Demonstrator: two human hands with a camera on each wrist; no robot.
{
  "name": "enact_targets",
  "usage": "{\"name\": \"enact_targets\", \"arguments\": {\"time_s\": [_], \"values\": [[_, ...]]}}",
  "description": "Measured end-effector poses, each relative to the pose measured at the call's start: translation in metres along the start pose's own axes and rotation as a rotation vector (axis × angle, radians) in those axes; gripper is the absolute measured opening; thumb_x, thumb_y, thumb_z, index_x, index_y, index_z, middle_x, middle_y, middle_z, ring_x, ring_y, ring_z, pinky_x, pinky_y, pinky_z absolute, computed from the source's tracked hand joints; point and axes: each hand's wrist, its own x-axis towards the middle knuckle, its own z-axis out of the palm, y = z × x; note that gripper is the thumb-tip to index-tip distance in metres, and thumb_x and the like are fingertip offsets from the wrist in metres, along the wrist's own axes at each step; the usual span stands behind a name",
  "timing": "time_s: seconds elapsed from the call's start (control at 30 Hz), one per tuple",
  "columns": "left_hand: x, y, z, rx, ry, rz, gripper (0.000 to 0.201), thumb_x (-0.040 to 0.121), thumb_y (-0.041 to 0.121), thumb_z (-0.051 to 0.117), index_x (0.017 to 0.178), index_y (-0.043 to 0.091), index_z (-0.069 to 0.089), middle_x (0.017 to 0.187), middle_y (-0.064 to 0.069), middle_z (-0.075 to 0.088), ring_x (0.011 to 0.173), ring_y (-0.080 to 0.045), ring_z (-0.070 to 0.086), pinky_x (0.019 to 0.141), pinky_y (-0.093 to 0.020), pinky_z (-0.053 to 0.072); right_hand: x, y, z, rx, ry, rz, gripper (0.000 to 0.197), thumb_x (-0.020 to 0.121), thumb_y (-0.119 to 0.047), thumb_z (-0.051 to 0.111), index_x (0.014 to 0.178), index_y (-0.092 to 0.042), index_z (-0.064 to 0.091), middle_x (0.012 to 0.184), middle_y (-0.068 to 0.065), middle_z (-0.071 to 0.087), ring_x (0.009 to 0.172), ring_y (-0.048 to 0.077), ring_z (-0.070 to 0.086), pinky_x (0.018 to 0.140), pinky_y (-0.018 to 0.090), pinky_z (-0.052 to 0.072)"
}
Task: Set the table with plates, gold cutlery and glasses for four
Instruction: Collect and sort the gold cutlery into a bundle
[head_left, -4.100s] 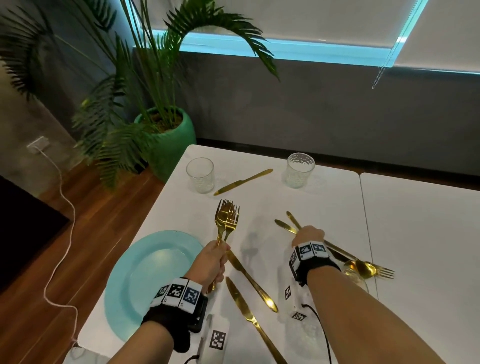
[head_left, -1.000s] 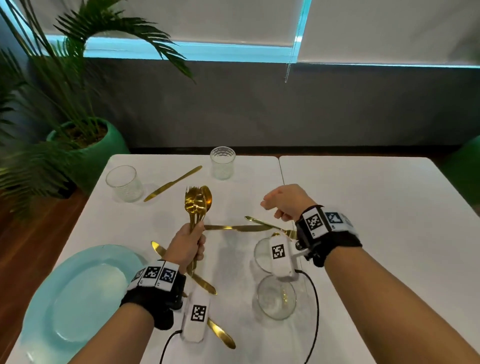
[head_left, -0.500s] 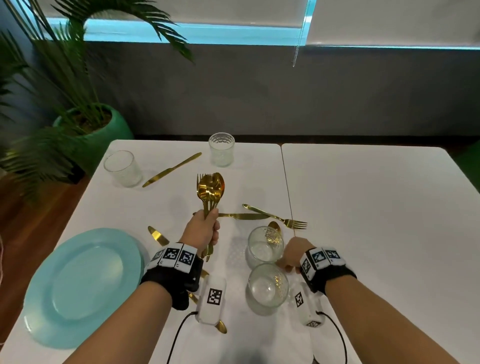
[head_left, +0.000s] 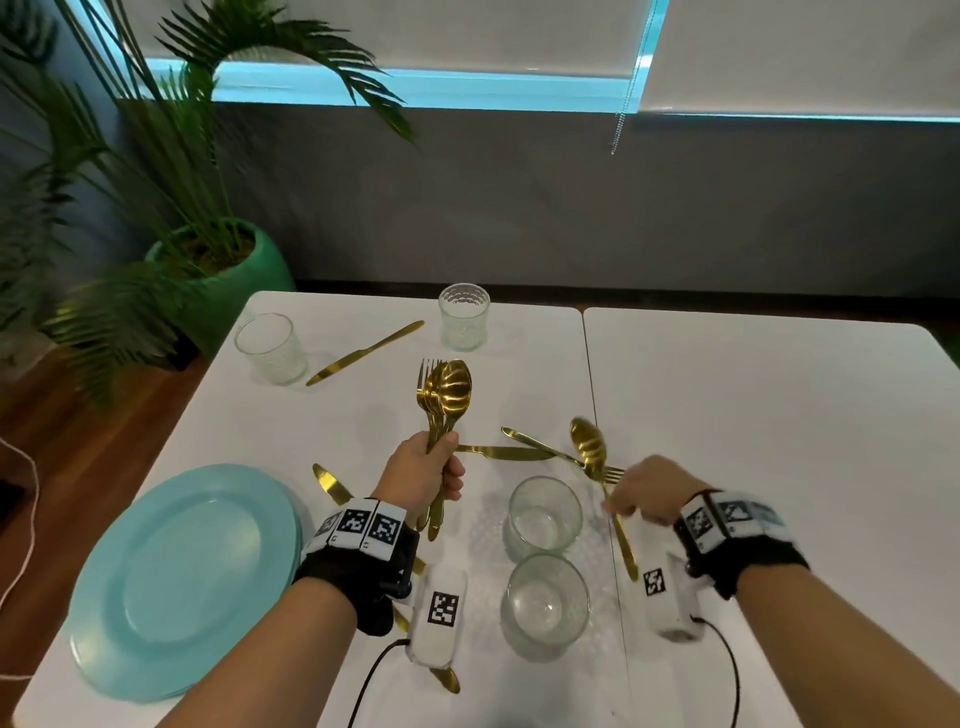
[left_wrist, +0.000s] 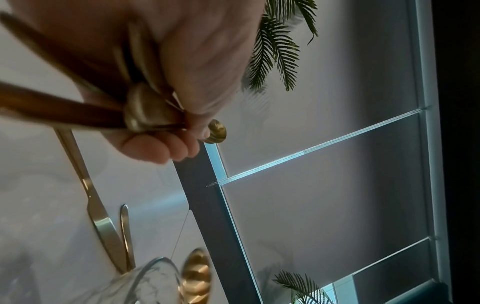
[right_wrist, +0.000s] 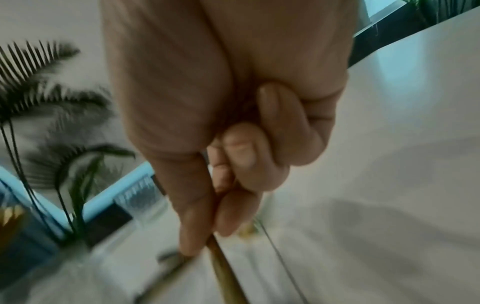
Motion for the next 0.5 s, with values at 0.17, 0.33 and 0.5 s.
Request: {"name": "enact_targets", "arguments": {"time_s": [0.17,0.33,0.5], "values": [[0.001,0.015,0.005,-0.162,-0.033,-0.044,0.019,0.1,0.025,0.039,0.103,0.009,0.049,0.088,-0.009,0.067,0.069,-0.021,0.066,0.066,-0.028,0.057,-0.026,-0.056,-0.048,0.276,-0.01,-0.185,0.028,0.078,-0.029,0.072,0.088,-0.003,0.072,0.073,0.004,0.061,0.055,0.014,0.041,0.049,0.023,0.031],[0.002,0.021,0.011,-0.235,-0.105,-0.045,0.024,0.1,0.027,0.037,0.102,0.006,0.047,0.091,-0.015,0.067,0.066,-0.025,0.069,0.069,-0.036,0.058,-0.029,-0.117,-0.014,0.134,-0.183,-0.285,0.028,0.078,-0.037,0.071,0.069,-0.012,0.064,0.057,0.001,0.048,0.046,0.012,0.035,0.047,0.023,0.028],[0.006,0.02,0.009,-0.209,-0.152,-0.085,0.03,0.099,0.034,0.04,0.101,0.005,0.048,0.072,-0.017,0.065,0.057,-0.027,0.065,0.061,-0.036,0.057,-0.015,-0.146,0.018,0.002,-0.179,-0.311,0.024,0.081,-0.031,0.066,0.072,-0.01,0.063,0.073,0.006,0.057,0.05,0.015,0.041,0.049,0.023,0.034]]}}
